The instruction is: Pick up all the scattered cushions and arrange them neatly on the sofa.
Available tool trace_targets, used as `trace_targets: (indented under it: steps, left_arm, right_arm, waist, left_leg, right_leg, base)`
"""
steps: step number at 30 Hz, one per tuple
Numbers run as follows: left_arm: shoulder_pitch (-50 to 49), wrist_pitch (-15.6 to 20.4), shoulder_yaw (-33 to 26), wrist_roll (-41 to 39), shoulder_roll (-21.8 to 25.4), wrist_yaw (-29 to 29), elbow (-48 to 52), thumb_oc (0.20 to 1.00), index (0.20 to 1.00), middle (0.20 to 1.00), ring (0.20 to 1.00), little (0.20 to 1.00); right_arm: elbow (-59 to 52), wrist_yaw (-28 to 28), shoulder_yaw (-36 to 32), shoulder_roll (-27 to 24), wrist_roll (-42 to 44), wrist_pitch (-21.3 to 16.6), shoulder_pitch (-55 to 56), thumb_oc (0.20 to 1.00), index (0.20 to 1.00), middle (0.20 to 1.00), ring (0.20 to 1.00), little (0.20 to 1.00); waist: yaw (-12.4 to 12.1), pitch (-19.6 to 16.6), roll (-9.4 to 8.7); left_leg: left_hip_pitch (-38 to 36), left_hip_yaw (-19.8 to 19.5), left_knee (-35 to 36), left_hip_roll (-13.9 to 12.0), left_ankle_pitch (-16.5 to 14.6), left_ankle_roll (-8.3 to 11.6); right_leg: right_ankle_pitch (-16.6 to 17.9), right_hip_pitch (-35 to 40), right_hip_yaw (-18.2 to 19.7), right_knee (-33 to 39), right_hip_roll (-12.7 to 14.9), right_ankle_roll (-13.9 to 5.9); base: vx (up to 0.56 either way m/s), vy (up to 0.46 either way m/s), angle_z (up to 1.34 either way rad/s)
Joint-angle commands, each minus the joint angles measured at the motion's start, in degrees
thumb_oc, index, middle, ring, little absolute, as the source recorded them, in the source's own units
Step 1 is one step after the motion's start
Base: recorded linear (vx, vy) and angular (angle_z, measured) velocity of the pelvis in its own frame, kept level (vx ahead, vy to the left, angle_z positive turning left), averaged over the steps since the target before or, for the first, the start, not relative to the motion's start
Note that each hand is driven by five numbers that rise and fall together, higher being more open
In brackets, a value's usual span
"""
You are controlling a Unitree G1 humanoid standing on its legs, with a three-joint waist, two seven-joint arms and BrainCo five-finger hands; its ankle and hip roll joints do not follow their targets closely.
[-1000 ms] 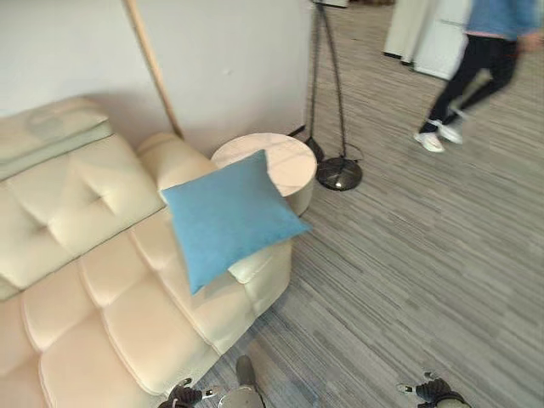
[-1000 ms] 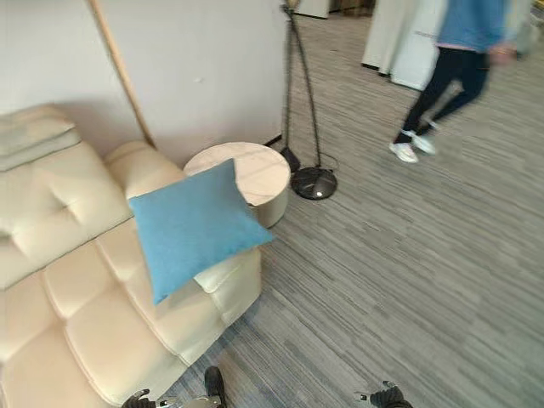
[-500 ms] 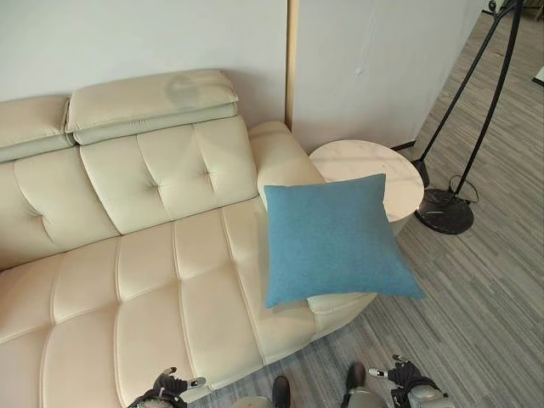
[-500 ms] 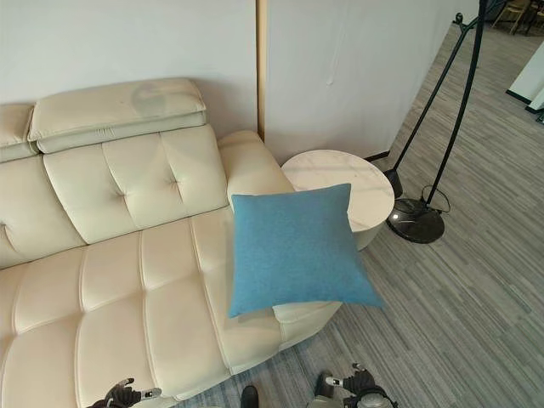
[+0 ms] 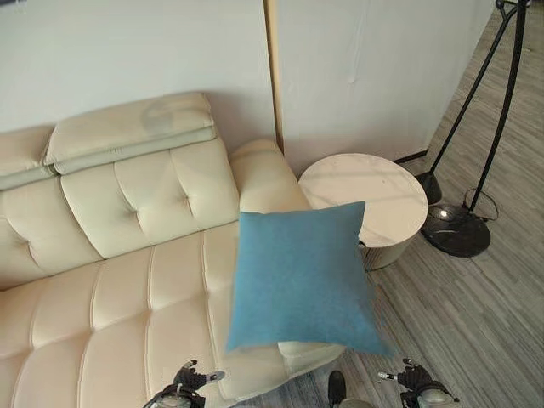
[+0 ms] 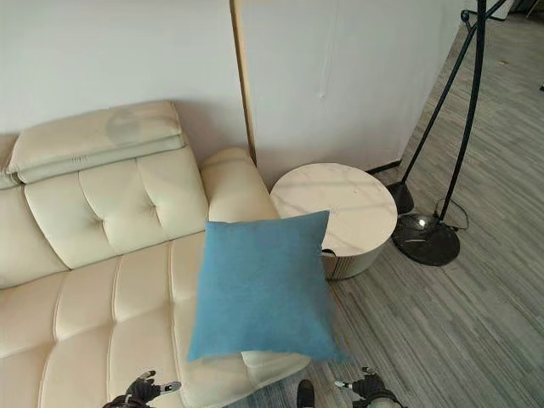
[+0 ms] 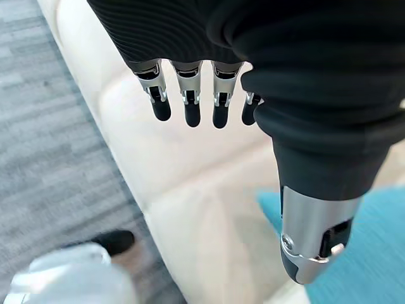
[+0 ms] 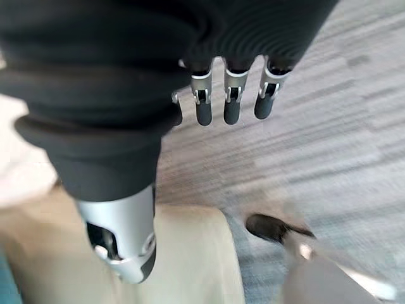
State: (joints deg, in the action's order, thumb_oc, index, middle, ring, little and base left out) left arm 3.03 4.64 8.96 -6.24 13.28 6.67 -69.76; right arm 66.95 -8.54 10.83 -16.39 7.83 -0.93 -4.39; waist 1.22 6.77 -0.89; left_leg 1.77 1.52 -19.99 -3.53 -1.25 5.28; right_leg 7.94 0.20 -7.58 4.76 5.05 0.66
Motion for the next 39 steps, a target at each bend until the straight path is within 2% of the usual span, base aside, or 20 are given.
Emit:
trace_targets:
  steps: [1,2,3,4,6,7,14,15,16,17,19,21,22,23,25,28,29,34,38,39]
  left_arm:
    - [2.2,0.7,1.3,-2.5,2.1,0.0,1.6,1.0,1.0,1.0,1.0,1.0]
    - [2.2,0.6,1.4,-2.8,1.7,-0.1,1.4,1.0,1.0,1.0,1.0,1.0]
    - [2.2,0.3,1.3,-3.1,1.1,-0.3,0.7,1.0,1.0,1.0,1.0,1.0]
    - [2.2,0.3,1.3,-3.1,1.1,-0.3,0.6,1.0,1.0,1.0,1.0,1.0]
    - [2.3,0.1,1.2,-3.9,0.8,-0.3,-0.3,1.0,1.0,1.0,1.0,1.0]
    - [1.9,-0.1,0.5,-4.6,0.8,0.1,-1.5,1.0,1.0,1.0,1.0,1.0]
    - [1.6,-0.8,-3.7,-5.8,3.9,1.1,-3.5,1.0,1.0,1.0,1.0,1.0]
    - [1.9,-1.0,-5.6,-6.6,6.2,1.1,-4.3,1.0,1.0,1.0,1.0,1.0]
    - [1.9,-1.0,-5.6,-6.6,6.2,1.1,-4.3,1.0,1.0,1.0,1.0,1.0]
    - [2.8,-1.4,-7.2,-7.3,8.7,0.8,-5.1,1.0,1.0,1.0,1.0,1.0]
    - [3.5,-1.6,-8.1,-8.0,10.0,0.5,-5.6,1.0,1.0,1.0,1.0,1.0]
    - [5.3,-1.8,-10.2,-11.0,12.7,-0.1,-5.9,1.0,1.0,1.0,1.0,1.0]
    - [5.3,-1.8,-10.2,-11.0,12.7,-0.1,-5.9,1.0,1.0,1.0,1.0,1.0]
    - [7.1,-1.5,-10.5,-12.6,13.8,0.1,-4.8,1.0,1.0,1.0,1.0,1.0]
    - [9.4,-1.0,-10.4,-15.6,14.5,0.7,-3.2,1.0,1.0,1.0,1.0,1.0]
    - [12.0,-0.3,-10.0,-19.4,15.1,1.2,-1.5,1.0,1.0,1.0,1.0,1.0]
    - [13.6,0.3,-9.5,-23.2,15.1,1.4,0.3,1.0,1.0,1.0,1.0,1.0]
    - [17.8,1.4,-7.7,-30.1,14.6,2.2,4.5,1.0,1.0,1.0,1.0,1.0]
    - [21.9,1.3,-5.1,-32.1,12.7,3.1,6.1,1.0,1.0,1.0,1.0,1.0]
    - [24.6,1.0,-3.9,-32.2,12.0,3.2,5.6,1.0,1.0,1.0,1.0,1.0]
  right_arm:
    - [0.3,-0.2,1.2,-2.7,0.0,-1.0,-1.6,1.0,1.0,1.0,1.0,1.0]
    - [0.6,-0.2,1.0,-2.9,0.2,-1.0,-1.7,1.0,1.0,1.0,1.0,1.0]
    - [1.2,-0.5,0.6,-3.2,0.2,-0.9,-1.6,1.0,1.0,1.0,1.0,1.0]
    - [1.2,-0.5,0.6,-3.2,0.2,-0.9,-1.6,1.0,1.0,1.0,1.0,1.0]
    - [2.2,-1.5,0.1,-3.5,0.2,-0.8,-1.7,1.0,1.0,1.0,1.0,1.0]
    - [3.7,-2.2,-0.4,-3.4,-0.2,-0.5,-1.4,1.0,1.0,1.0,1.0,1.0]
    - [5.8,-4.3,-3.1,-4.6,0.1,-0.1,-0.6,1.0,1.0,1.0,1.0,1.0]
    - [5.2,-4.4,-4.2,-6.8,0.4,0.1,-1.4,1.0,1.0,1.0,1.0,1.0]
    - [5.2,-4.4,-4.2,-6.8,0.4,0.1,-1.4,1.0,1.0,1.0,1.0,1.0]
    - [3.1,-4.4,-4.8,-9.5,0.8,0.1,-2.7,1.0,1.0,1.0,1.0,1.0]
    - [1.3,-4.5,-5.2,-11.2,0.9,0.1,-3.4,1.0,1.0,1.0,1.0,1.0]
    - [-6.9,-5.5,-6.6,-16.8,0.7,0.3,-6.2,1.0,1.0,1.0,1.0,1.0]
    - [-7.0,-5.5,-6.6,-16.8,0.6,0.4,-6.2,1.0,1.0,1.0,1.0,1.0]
    - [-13.2,-6.6,-7.3,-20.0,0.2,0.4,-8.6,1.0,1.0,1.0,1.0,1.0]
    - [-18.3,-8.0,-7.8,-22.4,0.2,0.4,-11.2,1.0,1.0,1.0,1.0,1.0]
    - [-20.8,-9.1,-7.9,-23.5,1.3,0.6,-13.7,1.0,1.0,1.0,1.0,1.0]
    - [-23.0,-10.0,-7.9,-23.4,3.1,0.6,-15.4,1.0,1.0,1.0,1.0,1.0]
    - [-28.4,-11.2,-6.2,-20.6,6.9,0.5,-18.5,1.0,1.0,1.0,1.0,1.0]
    - [-35.5,-11.9,-2.7,-14.7,7.1,0.5,-19.3,1.0,1.0,1.0,1.0,1.0]
    - [-38.4,-12.2,-1.1,-11.7,6.8,0.8,-18.9,1.0,1.0,1.0,1.0,1.0]
  waist:
    - [0.6,2.2,-0.08]
    - [0.5,2.0,-0.21]
    - [0.4,1.8,0.41]
    - [0.4,1.8,0.4]
    - [0.2,2.1,0.93]
    - [0.4,1.6,1.75]
    - [0.8,-0.3,1.33]
    - [0.8,-0.4,0.85]
    - [0.8,-0.4,0.85]
    - [0.8,-0.5,0.28]
    - [0.9,-0.3,-0.01]
    - [1.3,0.1,-0.77]
    - [1.3,0.1,-0.76]
    - [1.7,0.9,-1.15]
    - [2.0,1.9,-1.39]
    - [2.2,2.8,-1.62]
    - [2.2,3.5,-1.84]
    - [2.2,4.7,-2.72]
    - [2.5,6.1,-4.06]
    - [2.6,6.9,-4.82]
  left_leg:
    - [1.2,2.2,5.4,-2.8,0.8,-0.68]
    - [2.1,2.5,6.7,-1.4,-1.0,-1.14]
    - [2.6,3.2,10.5,-0.5,-0.6,-1.33]
    - [2.5,3.2,10.6,-0.5,-0.6,-1.33]
    - [3.6,3.3,13.9,-0.5,1.5,-1.13]
    - [1.9,3.8,18.4,-1.3,2.8,-0.94]
    - [-3.0,5.0,23.9,-1.8,4.0,-0.59]
    - [-3.8,5.2,24.6,-1.8,3.7,-0.62]
    - [-3.9,5.2,24.6,-1.8,3.7,-0.62]
    - [-4.2,5.6,25.0,-1.9,3.4,-0.58]
    - [-4.3,5.9,25.0,-1.9,3.1,-0.58]
    - [-4.0,6.3,25.0,-1.8,2.6,-0.68]
    - [-4.0,6.3,25.0,-1.8,2.6,-0.69]
    - [-3.6,6.6,25.0,-1.7,2.4,-0.81]
    - [-2.6,6.6,25.0,-1.6,2.3,-0.96]
    - [-1.4,6.5,24.9,-1.6,2.4,-1.08]
    - [-0.3,6.5,24.6,-1.5,2.4,-1.22]
    - [1.6,6.6,23.9,-1.2,2.4,-1.56]
    - [4.0,6.7,22.2,-1.1,1.9,-1.95]
    - [5.5,6.7,20.9,-1.0,1.7,-2.04]
  right_leg:
    - [-8.6,-1.0,0.3,-4.0,2.8,-5.22]
    - [-8.8,-0.7,0.3,-3.6,2.9,-5.24]
    - [-9.1,-0.1,-0.2,-2.9,2.3,-5.4]
    - [-9.1,0.0,-0.2,-2.9,2.3,-5.41]
    - [-9.6,0.6,-0.6,-2.7,1.7,-5.31]
    - [-10.2,1.2,-0.9,-2.6,0.5,-5.38]
    - [-9.7,2.9,-1.1,-0.7,0.0,-5.65]
    - [-9.4,3.1,-1.0,-0.3,0.0,-5.93]
    - [-9.4,3.1,-1.0,-0.3,0.0,-5.93]
    - [-9.2,3.1,-0.6,0.0,0.1,-6.26]
    - [-9.0,3.1,-0.6,0.0,0.2,-6.47]
    - [-8.6,2.4,-0.3,-0.1,0.5,-7.0]
    - [-8.6,2.4,-0.3,-0.1,0.5,-7.0]
    - [-8.2,1.4,0.1,-0.4,0.7,-7.29]
    - [-7.8,-0.3,0.5,-0.8,1.0,-7.54]
    - [-7.4,-1.9,0.8,-1.1,1.2,-7.75]
    - [-7.0,-3.1,1.1,-1.4,1.4,-7.86]
    - [-6.4,-5.1,1.9,-2.0,1.8,-8.02]
    - [-5.7,-7.4,2.7,-3.0,2.1,-7.99]
    - [-5.4,-8.6,2.9,-3.4,2.3,-7.91]
  base:
    - [0.05,-0.148,0.24]
    - [0.08,-0.058,0.17]
    - [0.08,-0.059,0.17]
    - [0.08,-0.023,0.12]
    - [0.08,0.003,0.2]
    - [0.08,0.005,0.1]
    - [0.12,0.041,0.0]
    - [0.06,0.042,-0.05]
    - [0.09,0.075,-0.12]
    - [0.03,0.033,-0.09]
    - [0.02,0.045,-0.06]
    - [-0.01,0.077,-0.09]
    - [-0.05,0.099,-0.11]
    - [-0.07,0.084,-0.12]
    - [-0.1,0.082,-0.16]
    - [-0.09,0.062,-0.04]
    - [-0.08,0.064,0.04]
    - [-0.06,0.057,-0.06]
    - [-0.07,0.038,-0.12]
    - [-0.08,0.012,-0.08]
